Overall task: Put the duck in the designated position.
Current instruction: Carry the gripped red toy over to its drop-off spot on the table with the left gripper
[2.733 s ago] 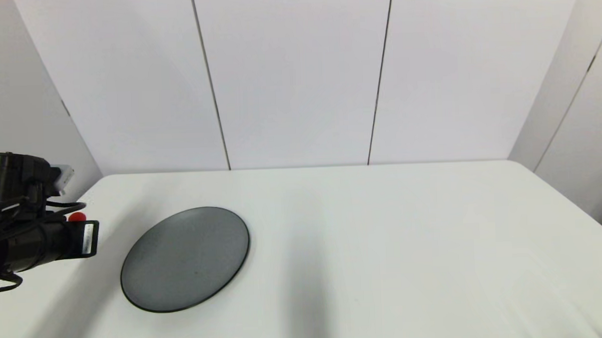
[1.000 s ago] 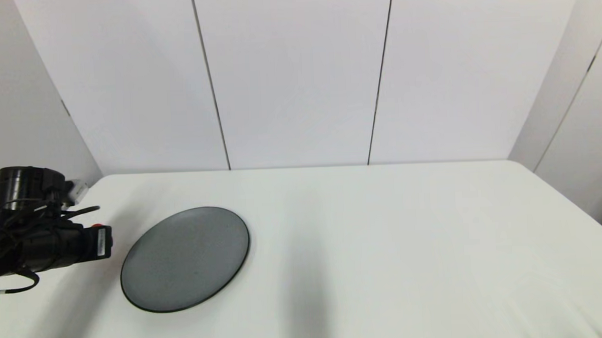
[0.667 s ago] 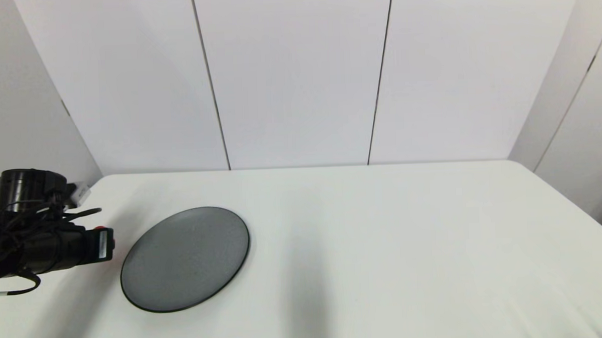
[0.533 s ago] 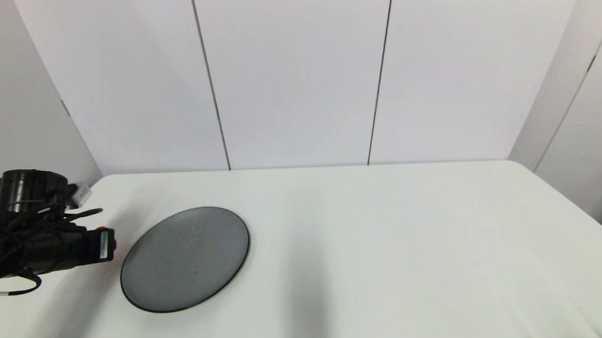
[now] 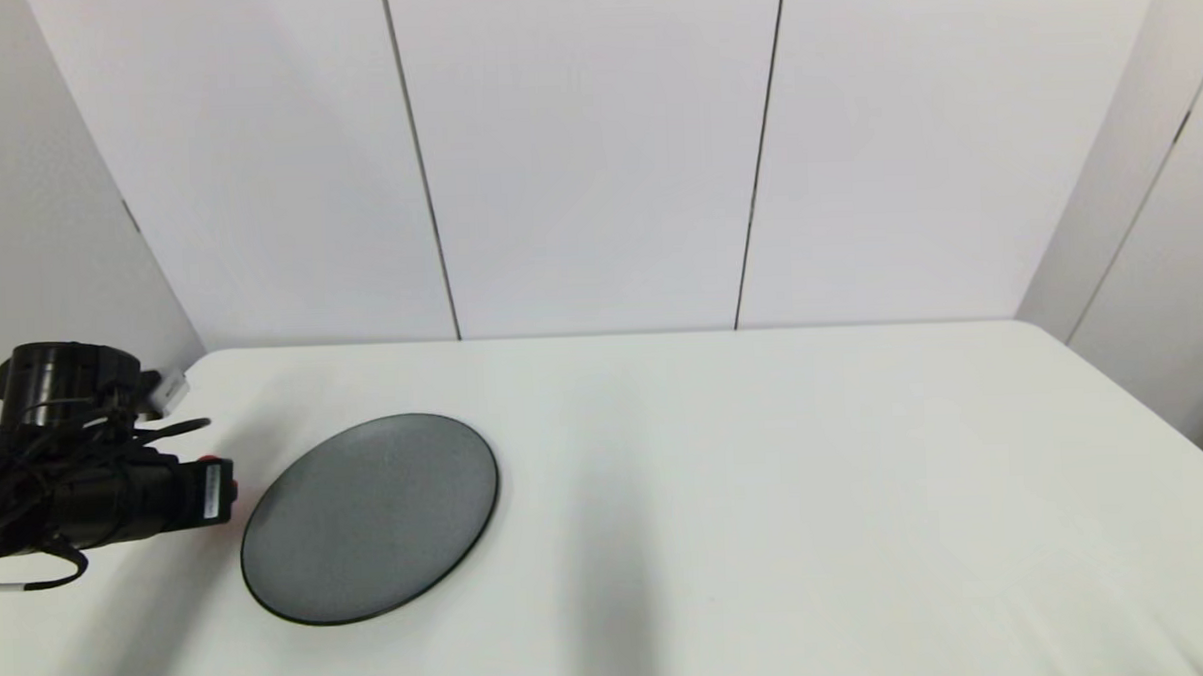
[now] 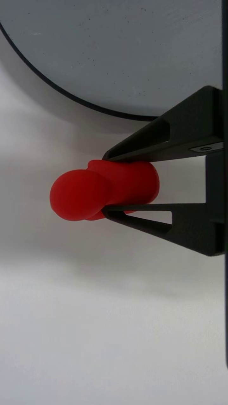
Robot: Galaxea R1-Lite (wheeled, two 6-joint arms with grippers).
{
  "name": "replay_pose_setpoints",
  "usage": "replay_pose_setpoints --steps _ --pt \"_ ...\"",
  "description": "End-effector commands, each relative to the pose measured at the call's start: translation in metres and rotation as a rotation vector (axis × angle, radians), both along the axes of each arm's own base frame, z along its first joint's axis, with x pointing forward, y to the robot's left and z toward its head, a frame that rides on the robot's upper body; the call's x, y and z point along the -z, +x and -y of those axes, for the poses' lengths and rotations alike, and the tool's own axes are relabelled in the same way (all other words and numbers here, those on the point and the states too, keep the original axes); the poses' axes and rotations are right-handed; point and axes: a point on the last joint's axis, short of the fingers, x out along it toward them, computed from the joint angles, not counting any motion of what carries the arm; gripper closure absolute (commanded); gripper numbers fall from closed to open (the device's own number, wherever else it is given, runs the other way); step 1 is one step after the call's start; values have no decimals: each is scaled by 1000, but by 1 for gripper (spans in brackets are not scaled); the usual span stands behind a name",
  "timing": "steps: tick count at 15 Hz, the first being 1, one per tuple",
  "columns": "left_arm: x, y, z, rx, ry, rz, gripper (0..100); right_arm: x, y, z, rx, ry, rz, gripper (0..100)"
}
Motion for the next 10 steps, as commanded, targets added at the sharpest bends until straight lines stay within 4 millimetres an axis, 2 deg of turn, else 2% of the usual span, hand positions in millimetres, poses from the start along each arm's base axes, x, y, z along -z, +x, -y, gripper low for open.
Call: replay_pose_setpoints --steps 1,3,4,10 --pt "1 0 0 -1 0 -4 100 0 0 0 -1 0 -1 0" --pt "1 0 0 -1 0 -3 100 0 0 0 -1 0 -1 0" --pt "1 0 0 -1 0 -1 0 0 0 0 -1 0 0 0" --pt "-2 -1 0 0 2 9 0 0 0 0 -1 0 -1 0"
